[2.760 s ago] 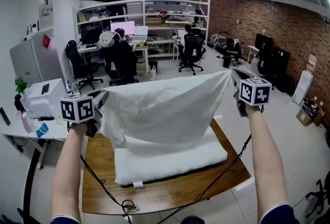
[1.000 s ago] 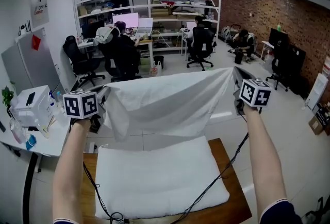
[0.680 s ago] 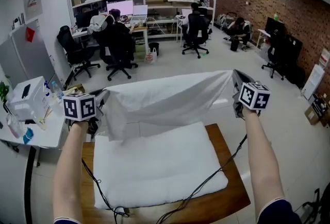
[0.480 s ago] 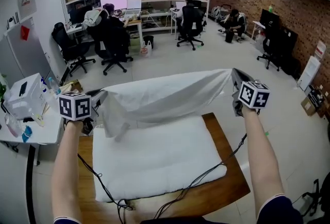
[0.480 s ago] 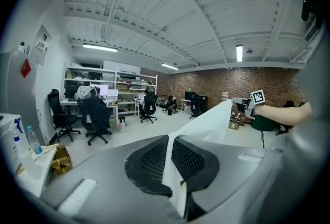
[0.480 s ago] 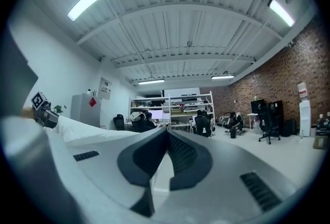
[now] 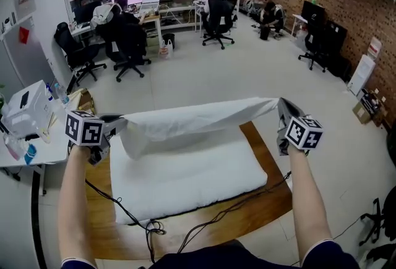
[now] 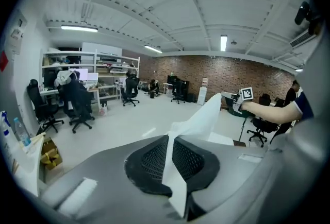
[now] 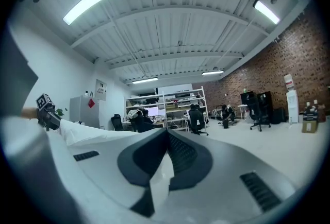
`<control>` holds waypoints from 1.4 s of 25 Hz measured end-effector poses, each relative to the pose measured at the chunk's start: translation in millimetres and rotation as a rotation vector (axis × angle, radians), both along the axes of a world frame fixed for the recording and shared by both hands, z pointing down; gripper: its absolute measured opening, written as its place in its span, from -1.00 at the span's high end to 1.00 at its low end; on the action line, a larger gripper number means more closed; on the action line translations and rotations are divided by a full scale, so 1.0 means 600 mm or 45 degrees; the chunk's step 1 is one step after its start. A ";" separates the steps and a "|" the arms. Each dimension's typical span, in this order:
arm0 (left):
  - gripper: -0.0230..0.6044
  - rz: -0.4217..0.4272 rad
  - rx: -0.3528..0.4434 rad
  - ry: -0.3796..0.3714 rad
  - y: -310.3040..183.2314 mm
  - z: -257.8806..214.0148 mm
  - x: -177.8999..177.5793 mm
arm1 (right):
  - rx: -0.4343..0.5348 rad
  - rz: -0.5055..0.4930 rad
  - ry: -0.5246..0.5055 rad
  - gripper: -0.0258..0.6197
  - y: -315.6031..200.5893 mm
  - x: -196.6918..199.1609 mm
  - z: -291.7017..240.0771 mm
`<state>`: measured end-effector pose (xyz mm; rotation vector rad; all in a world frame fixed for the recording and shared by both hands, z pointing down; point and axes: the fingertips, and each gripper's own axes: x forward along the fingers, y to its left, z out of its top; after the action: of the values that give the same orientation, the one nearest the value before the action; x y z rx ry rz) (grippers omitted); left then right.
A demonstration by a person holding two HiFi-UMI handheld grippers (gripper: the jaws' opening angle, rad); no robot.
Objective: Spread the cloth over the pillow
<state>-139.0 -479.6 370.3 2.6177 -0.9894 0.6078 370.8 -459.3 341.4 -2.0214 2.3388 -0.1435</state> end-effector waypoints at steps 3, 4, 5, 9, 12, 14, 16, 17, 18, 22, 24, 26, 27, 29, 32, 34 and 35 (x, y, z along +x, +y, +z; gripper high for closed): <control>0.92 0.066 -0.051 -0.027 0.040 0.028 0.007 | -0.044 0.027 -0.019 0.91 0.049 0.005 0.043; 0.92 0.090 -0.069 -0.039 0.055 0.038 0.009 | -0.060 0.038 -0.031 0.91 0.067 0.007 0.059; 0.92 0.114 -0.087 -0.053 0.069 0.048 0.011 | -0.077 0.050 -0.045 0.91 0.085 0.008 0.076; 0.92 0.182 -0.150 -0.089 0.119 0.095 0.008 | -0.158 0.086 -0.083 0.91 0.150 0.005 0.151; 0.92 0.195 -0.191 -0.093 0.151 0.125 0.011 | -0.226 0.099 -0.099 0.91 0.185 0.006 0.200; 0.92 0.199 -0.218 -0.106 0.168 0.144 0.012 | -0.261 0.112 -0.115 0.91 0.206 0.006 0.228; 0.92 0.194 -0.239 -0.121 0.180 0.163 0.010 | -0.288 0.122 -0.129 0.91 0.225 0.002 0.253; 0.92 0.192 -0.250 -0.127 0.186 0.173 0.008 | -0.304 0.127 -0.137 0.91 0.235 -0.001 0.267; 0.92 0.191 -0.263 -0.131 0.192 0.184 0.007 | -0.322 0.131 -0.147 0.91 0.245 -0.004 0.282; 0.92 0.180 -0.314 -0.141 0.213 0.222 -0.002 | -0.386 0.148 -0.183 0.91 0.283 -0.015 0.333; 0.92 0.168 -0.332 -0.139 0.218 0.233 -0.007 | -0.413 0.148 -0.192 0.91 0.300 -0.023 0.353; 0.92 0.161 -0.344 -0.137 0.221 0.242 -0.013 | -0.439 0.151 -0.202 0.91 0.316 -0.031 0.372; 0.92 0.160 -0.349 -0.137 0.223 0.247 -0.016 | -0.452 0.153 -0.208 0.91 0.323 -0.035 0.383; 0.92 0.155 -0.360 -0.136 0.226 0.258 -0.023 | -0.482 0.157 -0.219 0.91 0.336 -0.045 0.405; 0.92 0.142 -0.372 -0.125 0.230 0.271 -0.029 | -0.529 0.159 -0.214 0.91 0.349 -0.057 0.434; 0.91 0.132 -0.379 -0.108 0.234 0.276 -0.028 | -0.554 0.160 -0.204 0.91 0.353 -0.059 0.446; 0.90 0.124 -0.379 -0.102 0.235 0.278 -0.029 | -0.562 0.160 -0.203 0.91 0.355 -0.059 0.449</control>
<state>-156.1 -338.4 537.0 2.4031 -0.7311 0.8204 335.1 -246.5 610.7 -2.2255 2.2210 -0.8485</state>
